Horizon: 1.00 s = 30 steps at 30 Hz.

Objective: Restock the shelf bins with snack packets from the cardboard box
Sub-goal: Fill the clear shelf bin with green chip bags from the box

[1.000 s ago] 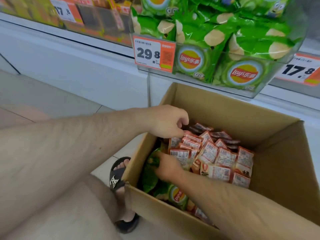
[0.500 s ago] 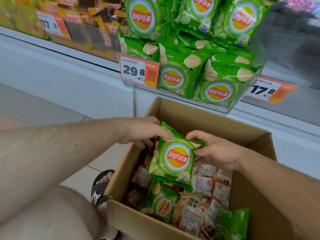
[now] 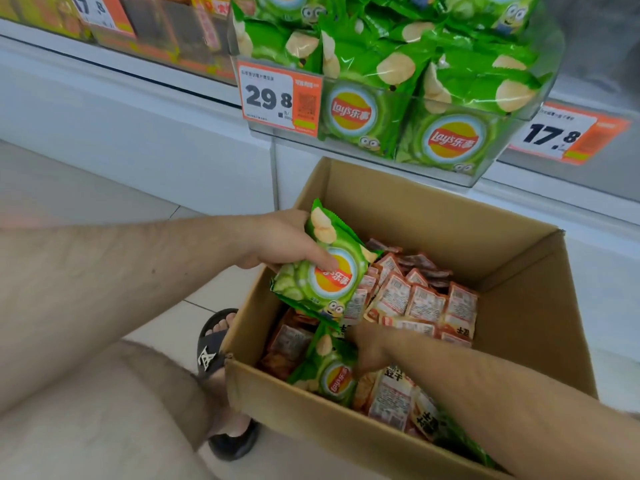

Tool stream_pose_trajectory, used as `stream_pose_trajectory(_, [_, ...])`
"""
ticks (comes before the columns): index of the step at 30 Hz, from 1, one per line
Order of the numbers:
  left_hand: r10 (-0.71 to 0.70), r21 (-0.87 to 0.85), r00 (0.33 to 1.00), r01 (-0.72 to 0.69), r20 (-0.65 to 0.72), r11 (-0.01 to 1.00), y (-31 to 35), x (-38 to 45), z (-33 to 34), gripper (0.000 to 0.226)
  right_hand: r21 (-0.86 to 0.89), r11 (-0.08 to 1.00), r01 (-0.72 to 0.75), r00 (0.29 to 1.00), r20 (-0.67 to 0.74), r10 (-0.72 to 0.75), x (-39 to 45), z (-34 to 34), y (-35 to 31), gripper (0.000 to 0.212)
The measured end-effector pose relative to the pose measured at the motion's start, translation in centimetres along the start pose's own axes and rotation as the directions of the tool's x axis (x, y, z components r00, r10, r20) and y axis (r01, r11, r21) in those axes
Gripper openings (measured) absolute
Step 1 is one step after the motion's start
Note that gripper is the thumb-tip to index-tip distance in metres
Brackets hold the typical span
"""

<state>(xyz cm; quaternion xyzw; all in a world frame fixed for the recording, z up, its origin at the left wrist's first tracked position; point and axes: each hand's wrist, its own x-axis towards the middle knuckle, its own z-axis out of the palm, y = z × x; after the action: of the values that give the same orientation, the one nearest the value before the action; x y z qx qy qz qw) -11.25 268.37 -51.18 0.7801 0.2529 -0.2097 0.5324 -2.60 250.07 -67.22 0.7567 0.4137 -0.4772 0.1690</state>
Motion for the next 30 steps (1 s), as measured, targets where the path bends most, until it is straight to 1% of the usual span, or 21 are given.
stream_pose_trajectory(1, [0.0,-0.003,1.0,0.0,-0.012,1.0,0.0,0.0,0.0,0.04,0.024,1.0,0.001,1.0,-0.012,-0.001,0.4,0.5,-0.4,0.066])
stream_pose_trajectory(2, [0.0,-0.008,1.0,0.0,-0.023,1.0,-0.1,0.1,0.0,0.042,0.021,1.0,0.003,0.999,-0.04,-0.003,0.8,1.0,-0.6,0.075])
stream_pose_trajectory(3, [0.004,-0.015,1.0,-0.005,-0.029,1.0,-0.1,0.1,0.0,0.044,-0.009,1.0,-0.005,0.997,-0.075,0.005,1.1,1.3,-0.7,0.078])
stream_pose_trajectory(5, [0.01,-0.028,1.0,-0.011,-0.03,1.0,-0.2,0.1,0.1,0.046,-0.076,0.996,-0.038,0.993,-0.117,0.029,1.6,1.7,-0.9,0.073])
stream_pose_trajectory(7, [0.019,-0.03,0.999,-0.02,-0.031,0.999,-0.3,0.2,0.1,0.048,-0.069,0.997,-0.046,0.994,-0.104,0.039,1.8,1.9,-0.7,0.063])
stream_pose_trajectory(9, [0.037,-0.042,0.998,-0.039,-0.049,0.998,-0.3,0.3,0.0,0.047,-0.062,0.997,-0.036,0.993,-0.117,0.029,1.3,1.4,0.0,0.059])
stream_pose_trajectory(11, [0.067,-0.079,0.995,-0.073,-0.077,0.994,-0.1,0.5,-0.2,0.046,0.003,1.0,-0.004,0.985,-0.171,0.004,-0.4,-0.2,0.9,0.058])
stream_pose_trajectory(13, [0.103,-0.132,0.99,-0.115,-0.099,0.985,0.3,0.4,-0.5,0.036,0.084,0.996,0.032,0.975,-0.223,-0.013,-3.3,-2.6,2.2,0.06])
stream_pose_trajectory(15, [0.13,-0.185,0.985,-0.151,-0.117,0.971,0.8,0.3,-0.8,0.029,0.125,0.991,0.052,0.962,-0.274,-0.016,-7.1,-5.1,3.7,0.06])
stream_pose_trajectory(17, [0.143,-0.231,0.981,-0.17,-0.129,0.958,1.2,0.1,-1.1,0.032,0.244,0.966,0.09,0.953,-0.303,-0.013,-10.7,-7.0,6.0,0.058])
stream_pose_trajectory(18, [0.138,-0.258,0.982,-0.169,-0.131,0.951,1.4,0.0,-1.2,0.035,0.352,0.925,0.146,0.953,-0.3,-0.036,-12.2,-7.6,7.1,0.057])
stream_pose_trajectory(19, [0.132,-0.288,0.983,-0.165,-0.13,0.944,1.7,-0.1,-1.2,0.037,0.471,0.855,0.215,0.955,-0.285,-0.083,-13.8,-8.0,8.0,0.058])
stream_pose_trajectory(21, [0.133,-0.347,0.984,-0.168,-0.122,0.923,2.4,-0.4,-1.3,0.041,0.665,0.675,0.32,0.946,-0.259,-0.194,-16.6,-8.4,9.2,0.062])
stream_pose_trajectory(23, [0.148,-0.395,0.982,-0.184,-0.12,0.9,3.1,-0.7,-1.4,0.054,0.771,0.485,0.411,0.91,-0.315,-0.27,-18.6,-8.5,9.4,0.075])
stream_pose_trajectory(24, [0.16,-0.414,0.98,-0.194,-0.117,0.889,3.5,-0.8,-1.3,0.059,0.802,0.388,0.455,0.887,-0.365,-0.284,-19.3,-8.6,9.1,0.081])
stream_pose_trajectory(25, [0.175,-0.431,0.978,-0.206,-0.111,0.879,3.8,-0.8,-1.3,0.058,0.814,0.306,0.495,0.862,-0.416,-0.289,-19.8,-8.6,8.6,0.086])
stream_pose_trajectory(26, [0.191,-0.444,0.976,-0.218,-0.105,0.869,4.1,-0.9,-1.1,0.053,0.807,0.253,0.533,0.838,-0.464,-0.286,-20.0,-8.8,7.9,0.088])
stream_pose_trajectory(28, [0.222,-0.449,0.971,-0.239,-0.091,0.861,4.9,-1.0,-0.4,0.042,0.771,0.207,0.603,0.794,-0.552,-0.254,-20.2,-9.2,6.5,0.09])
stream_pose_trajectory(30, [0.24,-0.46,0.967,-0.251,-0.084,0.851,5.7,-1.2,0.4,0.047,0.751,0.163,0.64,0.766,-0.607,-0.211,-20.2,-9.7,5.5,0.092])
